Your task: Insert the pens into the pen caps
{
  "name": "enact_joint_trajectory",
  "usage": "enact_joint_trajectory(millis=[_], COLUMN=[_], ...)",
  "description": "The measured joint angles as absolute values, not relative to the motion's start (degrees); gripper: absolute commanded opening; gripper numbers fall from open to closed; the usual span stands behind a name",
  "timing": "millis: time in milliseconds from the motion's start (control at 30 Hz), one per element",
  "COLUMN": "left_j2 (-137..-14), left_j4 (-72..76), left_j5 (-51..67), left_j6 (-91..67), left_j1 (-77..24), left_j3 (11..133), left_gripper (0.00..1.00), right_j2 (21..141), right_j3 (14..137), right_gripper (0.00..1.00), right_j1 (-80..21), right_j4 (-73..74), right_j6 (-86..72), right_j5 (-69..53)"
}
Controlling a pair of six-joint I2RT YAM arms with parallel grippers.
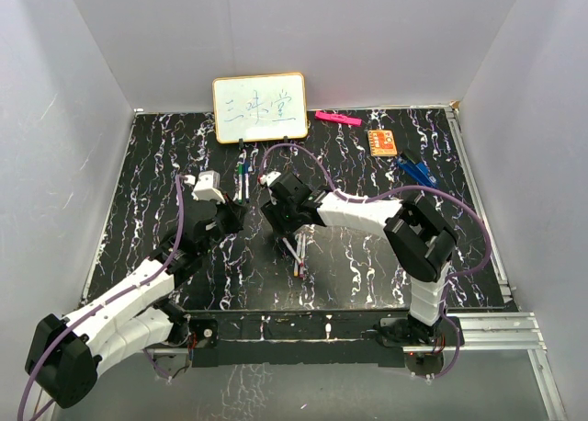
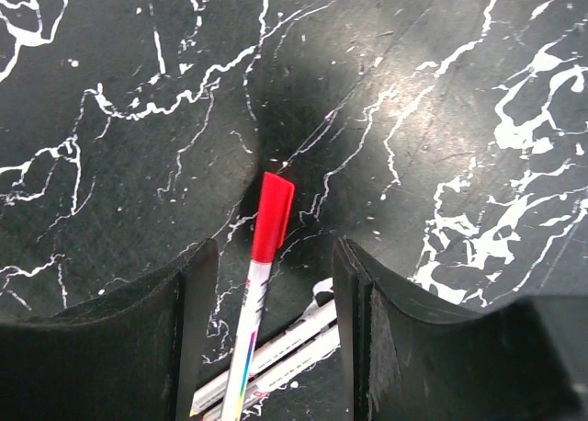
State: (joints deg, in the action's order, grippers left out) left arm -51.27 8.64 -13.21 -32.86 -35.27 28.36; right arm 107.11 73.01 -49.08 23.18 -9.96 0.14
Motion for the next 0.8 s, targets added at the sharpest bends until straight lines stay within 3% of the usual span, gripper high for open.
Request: enact_joint_trajectory(millis=[633,700,800], left_j2=[-52.42,-52.45,-52.45], left_j4=[9.54,9.82,9.98], left_j5=[-14.2,-14.31,-14.57], left_j6=[-33.63,-33.65,-33.67], left_j1=[-35.27,-35.27,-35.27], left_j3=[28.36,28.36,28.36], left_gripper=[0.03,0.03,0.03], right_j2=[108.55,108.71,108.71], right_j3=[71.31,71.24,71.07], right_gripper=[0.33,0.29,0.12], right_j1=[-49.56,-49.8,-50.37], right_j4=[25.1,25.06,24.97], right_j6=[-10.72,-10.79,-10.9], right_j5=[-4.23,-3.95,-3.49])
